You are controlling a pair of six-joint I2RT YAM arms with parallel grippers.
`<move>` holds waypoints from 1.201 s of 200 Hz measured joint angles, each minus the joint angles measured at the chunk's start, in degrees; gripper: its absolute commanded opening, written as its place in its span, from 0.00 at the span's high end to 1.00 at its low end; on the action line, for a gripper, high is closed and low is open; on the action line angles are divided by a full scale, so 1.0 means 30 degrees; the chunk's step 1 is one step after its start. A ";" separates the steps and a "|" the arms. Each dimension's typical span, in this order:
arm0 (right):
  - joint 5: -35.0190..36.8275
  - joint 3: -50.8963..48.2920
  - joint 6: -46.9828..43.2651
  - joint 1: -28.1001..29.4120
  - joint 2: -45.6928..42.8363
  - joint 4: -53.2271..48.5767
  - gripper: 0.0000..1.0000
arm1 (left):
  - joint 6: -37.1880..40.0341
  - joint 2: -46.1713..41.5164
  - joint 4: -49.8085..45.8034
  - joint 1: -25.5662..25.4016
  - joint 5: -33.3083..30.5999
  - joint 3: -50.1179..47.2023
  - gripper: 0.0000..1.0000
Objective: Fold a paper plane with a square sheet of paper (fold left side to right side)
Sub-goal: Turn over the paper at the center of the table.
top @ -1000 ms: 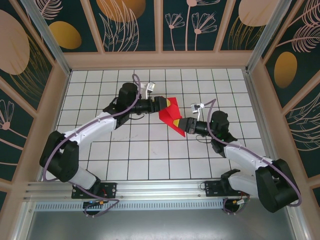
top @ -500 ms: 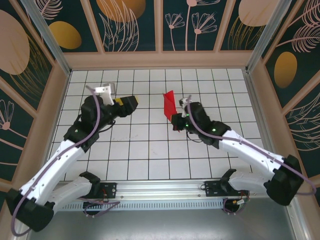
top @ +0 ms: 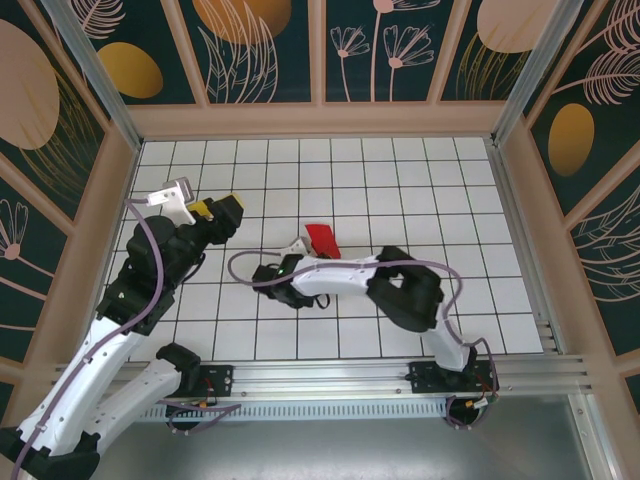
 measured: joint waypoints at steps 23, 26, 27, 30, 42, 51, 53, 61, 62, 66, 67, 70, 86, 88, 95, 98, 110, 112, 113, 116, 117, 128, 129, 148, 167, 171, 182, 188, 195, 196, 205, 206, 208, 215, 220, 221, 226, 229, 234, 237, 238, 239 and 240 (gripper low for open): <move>0.0401 0.0291 -0.0080 0.0015 0.1428 -0.0903 0.97 | 0.0007 0.0029 -0.0262 0.0000 -0.0080 0.0000 0.28; 0.0423 0.0335 -0.0102 0.0015 0.1530 -0.0998 0.97 | 0.0007 0.0036 -0.0262 0.0000 -0.0080 0.0000 0.28; 0.0430 0.0342 -0.0102 0.0015 0.1552 -0.1005 0.97 | 0.0000 0.0036 -0.0262 0.0000 -0.0080 0.0000 0.28; 0.0437 0.0386 -0.0102 0.0015 0.1610 -0.1049 0.96 | 0.0007 0.0036 -0.0270 0.0000 -0.0080 0.0000 0.28; 0.0459 0.0495 -0.0306 0.0015 0.1734 -0.1086 0.91 | 0.0007 0.0036 -0.0277 0.0000 -0.0080 0.0000 0.28; 0.0437 0.0503 -0.0452 0.0036 0.1727 -0.1042 0.83 | 0.0007 0.0073 -0.0270 0.0000 -0.0073 0.0000 0.28; 0.0408 0.0510 -0.0444 0.0036 0.1727 -0.1020 0.82 | 0.0007 0.0073 -0.0270 0.0000 -0.0073 0.0000 0.28; 0.0226 0.0503 -0.0670 0.0051 0.1727 -0.0838 0.75 | 0.0007 0.0153 -0.0270 0.0000 -0.0066 0.0000 0.28; 0.0197 0.0503 -0.0750 0.0051 0.1727 -0.0838 0.73 | 0.0000 0.0160 -0.0270 0.0000 -0.0066 0.0000 0.28; 0.0087 0.0488 -0.0852 0.0058 0.1727 -0.0714 0.70 | 0.0007 0.0211 -0.0270 0.0000 -0.0058 0.0000 0.28; 0.0044 0.0481 -0.0867 0.0066 0.1727 -0.0663 0.69 | 0.0000 0.0226 -0.0270 0.0000 -0.0058 -0.0007 0.28; -0.0109 0.0452 -0.1158 0.0073 0.1719 -0.0546 0.67 | 0.0007 0.0270 -0.0270 0.0000 -0.0044 -0.0007 0.28; -0.0940 0.0044 -0.1683 0.0131 0.1486 0.0444 0.56 | 0.0000 0.0510 -0.0255 0.0000 0.0000 -0.0029 0.27; -0.1035 -0.0036 -0.1727 0.0131 0.1428 0.0590 0.55 | 0.0000 0.0546 -0.0248 0.0000 0.0000 -0.0044 0.27; -0.1115 -0.0321 -0.1989 0.0160 0.1115 0.0867 0.50 | -0.0007 0.0656 -0.0219 0.0000 0.0022 -0.0109 0.26; -0.1231 -0.0430 -0.2178 0.0160 0.0925 0.0984 0.48 | -0.0007 0.0678 -0.0211 0.0000 0.0051 -0.0131 0.25; -0.2208 -0.1049 -0.2463 0.0153 -0.0051 0.1734 0.41 | -0.0029 0.0903 -0.0211 0.0000 0.0182 -0.0299 0.24; -0.2361 -0.1137 -0.2426 0.0160 -0.0248 0.1843 0.40 | -0.0029 0.0940 -0.0219 0.0000 0.0204 -0.0313 0.24; -0.2404 -0.1166 -0.2404 0.0160 -0.0313 0.1894 0.39 | -0.0029 0.0962 -0.0211 0.0000 0.0219 -0.0328 0.24; -0.2696 -0.1341 -0.2521 0.0182 -0.0641 0.2113 0.38 | -0.0029 0.1042 -0.0204 0.0000 0.0284 -0.0364 0.23; -0.2747 -0.1377 -0.2557 0.0189 -0.0699 0.2164 0.37 | -0.0036 0.1071 -0.0204 0.0000 0.0306 -0.0379 0.23; -0.3555 -0.1931 -0.2543 0.0233 -0.1814 0.2856 0.32 | -0.0138 0.1377 -0.0189 0.0000 0.0503 -0.0517 0.22; -0.3650 -0.2011 -0.2623 0.0233 -0.1953 0.2936 0.32 | -0.0160 0.1399 -0.0189 0.0000 0.0525 -0.0525 0.22; -0.5093 -0.3286 -0.2739 0.0255 -0.4248 0.4218 0.22 | -0.0525 0.2040 0.0022 0.0000 0.0954 -0.0918 0.21; -0.6557 -0.4896 -0.2914 0.0197 -0.6870 0.5654 0.20 | -0.0933 0.2907 0.0379 0.0000 0.1596 -0.1428 0.22; -0.6943 -0.5340 -0.2929 0.0146 -0.7482 0.6076 0.20 | -0.1049 0.3177 0.0444 0.0000 0.1800 -0.1537 0.22; -0.7978 -0.6572 -0.2900 -0.0146 -0.9180 0.7147 0.19 | -0.1341 0.3963 0.0933 0.0000 0.2499 -0.1887 0.26; -0.8502 -0.7242 -0.2885 -0.0444 -1.0054 0.7672 0.17 | -0.1559 0.4422 0.1246 0.0000 0.2929 -0.2091 0.29; -0.9194 -0.8102 -0.2841 -0.0969 -1.1125 0.8364 0.14 | -0.1821 0.5071 0.1632 0.0000 0.3541 -0.2353 0.32; -0.9289 -0.8189 -0.2841 -0.1027 -1.1227 0.8444 0.14 | -0.1807 0.5187 0.1727 0.0000 0.3665 -0.2404 0.32; -1.0265 -0.9398 -0.2834 -0.1953 -1.2648 0.9471 0.10 | -0.2033 0.6011 0.2288 0.0000 0.4437 -0.2732 0.34; -1.0316 -0.9486 -0.2812 -0.2025 -1.2772 0.9544 0.10 | -0.2106 0.6164 0.2375 0.0000 0.4575 -0.2790 0.34; -1.0506 -0.9792 -0.2732 -0.2324 -1.3114 0.9792 0.09 | -0.2266 0.6433 0.2550 0.0000 0.4787 -0.2871 0.34; -1.1293 -1.0783 -0.2659 -0.3249 -1.4258 1.0659 0.05 | -0.2492 0.7249 0.3104 -0.0022 0.5479 -0.3140 0.34; -1.1985 -1.1548 -0.2667 -0.3956 -1.5096 1.1344 0.05 | -0.2616 0.7832 0.3483 -0.0051 0.5945 -0.3300 0.34; -1.2058 -1.1657 -0.2630 -0.4073 -1.5227 1.1438 0.05 | -0.2652 0.7934 0.3548 -0.0058 0.6011 -0.3322 0.34; -1.2735 -1.2400 -0.2601 -0.4809 -1.6028 1.2058 0.05 | -0.2783 0.8524 0.3920 -0.0109 0.6411 -0.3453 0.34; -1.3187 -1.2954 -0.2484 -0.5391 -1.6662 1.2546 0.05 | -0.2863 0.8910 0.4153 -0.0153 0.6645 -0.3526 0.34; -1.3865 -1.3646 -0.2433 -0.6091 -1.7435 1.3180 0.03 | -0.2994 0.9573 0.4554 -0.0248 0.7031 -0.3643 0.34; -1.4265 -1.4076 -0.2375 -0.6623 -1.7901 1.3573 0.03 | -0.3060 0.9908 0.4699 -0.0291 0.7198 -0.3679 0.33; -1.4528 -1.4273 -0.2368 -0.6856 -1.8098 1.3784 0.03 | -0.3067 0.9981 0.4736 -0.0299 0.7235 -0.3687 0.33; -1.4666 -1.4382 -0.2368 -0.6965 -1.8200 1.3886 0.03 | -0.3089 1.0120 0.4809 -0.0328 0.7322 -0.3694 0.33; -1.4812 -1.4498 -0.2353 -0.7082 -1.8323 1.3996 0.03 | -0.3111 1.0200 0.4845 -0.0342 0.7373 -0.3701 0.33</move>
